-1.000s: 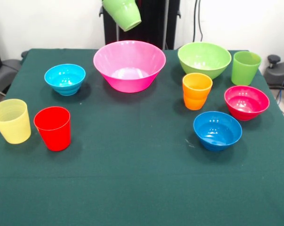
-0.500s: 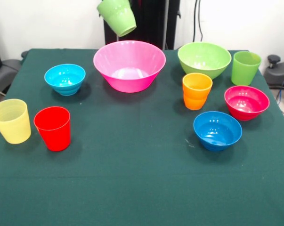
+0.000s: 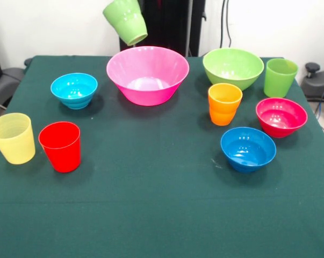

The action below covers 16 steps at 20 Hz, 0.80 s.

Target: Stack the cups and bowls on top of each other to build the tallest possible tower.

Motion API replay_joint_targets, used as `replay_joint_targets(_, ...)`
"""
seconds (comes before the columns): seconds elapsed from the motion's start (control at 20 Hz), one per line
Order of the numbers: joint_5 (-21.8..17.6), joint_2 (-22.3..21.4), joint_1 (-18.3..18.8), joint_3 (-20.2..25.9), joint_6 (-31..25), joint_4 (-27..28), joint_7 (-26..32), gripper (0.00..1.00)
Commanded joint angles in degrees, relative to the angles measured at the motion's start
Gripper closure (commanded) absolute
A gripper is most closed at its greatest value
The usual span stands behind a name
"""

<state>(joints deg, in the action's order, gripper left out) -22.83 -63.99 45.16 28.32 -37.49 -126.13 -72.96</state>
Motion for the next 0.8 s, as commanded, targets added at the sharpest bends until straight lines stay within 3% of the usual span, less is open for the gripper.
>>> replay_joint_targets(0.05,-4.29,4.72,-2.29,-2.18,3.43,-0.23,-6.09,1.00)
replay_joint_targets(0.8,-5.82,4.79,-4.48,-4.19,5.10,-0.92,-7.49,1.00)
